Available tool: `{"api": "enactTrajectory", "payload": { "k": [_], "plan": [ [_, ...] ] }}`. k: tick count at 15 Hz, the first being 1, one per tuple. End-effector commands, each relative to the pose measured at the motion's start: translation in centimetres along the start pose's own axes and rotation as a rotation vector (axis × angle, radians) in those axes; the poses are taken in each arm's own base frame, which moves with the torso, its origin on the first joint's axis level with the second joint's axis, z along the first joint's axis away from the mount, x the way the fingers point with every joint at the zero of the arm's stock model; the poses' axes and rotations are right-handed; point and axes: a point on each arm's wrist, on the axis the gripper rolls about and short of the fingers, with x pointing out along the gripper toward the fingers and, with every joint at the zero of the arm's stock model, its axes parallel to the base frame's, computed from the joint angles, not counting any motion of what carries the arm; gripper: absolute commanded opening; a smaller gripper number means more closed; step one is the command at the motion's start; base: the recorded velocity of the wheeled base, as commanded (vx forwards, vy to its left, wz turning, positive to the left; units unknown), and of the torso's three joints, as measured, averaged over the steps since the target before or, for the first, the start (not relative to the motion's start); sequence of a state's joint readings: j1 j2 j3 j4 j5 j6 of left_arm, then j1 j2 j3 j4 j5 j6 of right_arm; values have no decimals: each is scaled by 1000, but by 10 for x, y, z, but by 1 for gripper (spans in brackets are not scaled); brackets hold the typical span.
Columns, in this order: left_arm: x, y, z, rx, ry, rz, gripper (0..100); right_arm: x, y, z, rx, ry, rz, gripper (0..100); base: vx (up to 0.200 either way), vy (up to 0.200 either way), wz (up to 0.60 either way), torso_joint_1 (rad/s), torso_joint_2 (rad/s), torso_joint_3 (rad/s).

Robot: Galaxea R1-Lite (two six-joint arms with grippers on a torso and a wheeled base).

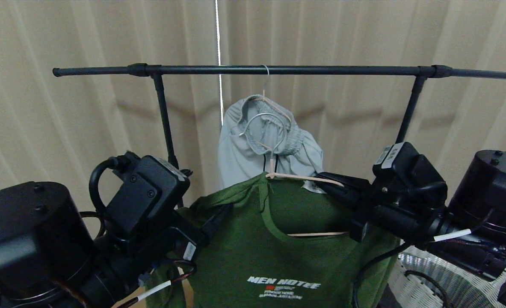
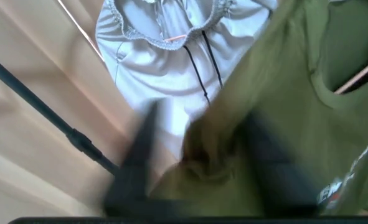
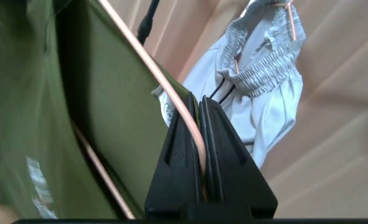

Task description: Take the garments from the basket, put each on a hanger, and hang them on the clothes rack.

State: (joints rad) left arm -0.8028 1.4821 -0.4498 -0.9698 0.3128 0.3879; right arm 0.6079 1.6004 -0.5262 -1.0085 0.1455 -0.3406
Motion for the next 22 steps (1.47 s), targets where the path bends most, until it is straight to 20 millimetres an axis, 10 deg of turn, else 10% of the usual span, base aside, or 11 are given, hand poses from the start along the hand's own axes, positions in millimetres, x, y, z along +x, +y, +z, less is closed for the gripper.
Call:
{"api": "enactTrajectory", "payload": {
  "k": [1, 9, 22],
  "plan": [
    [-7, 2, 0, -22, -8, -1, 100, -2, -1, 2, 1, -8, -3, 0, 0, 0, 0, 0, 0, 0],
    [-31, 15, -3, -72, -26, 40, 100, -24, -25, -3, 8, 10, -114, 0, 0, 0, 0, 0, 0, 0],
    [-43, 21, -61, -29, 194, 39, 100, -56, -34, 20, 13, -92, -177, 0, 0, 0, 0, 0, 0, 0]
  ]
}}
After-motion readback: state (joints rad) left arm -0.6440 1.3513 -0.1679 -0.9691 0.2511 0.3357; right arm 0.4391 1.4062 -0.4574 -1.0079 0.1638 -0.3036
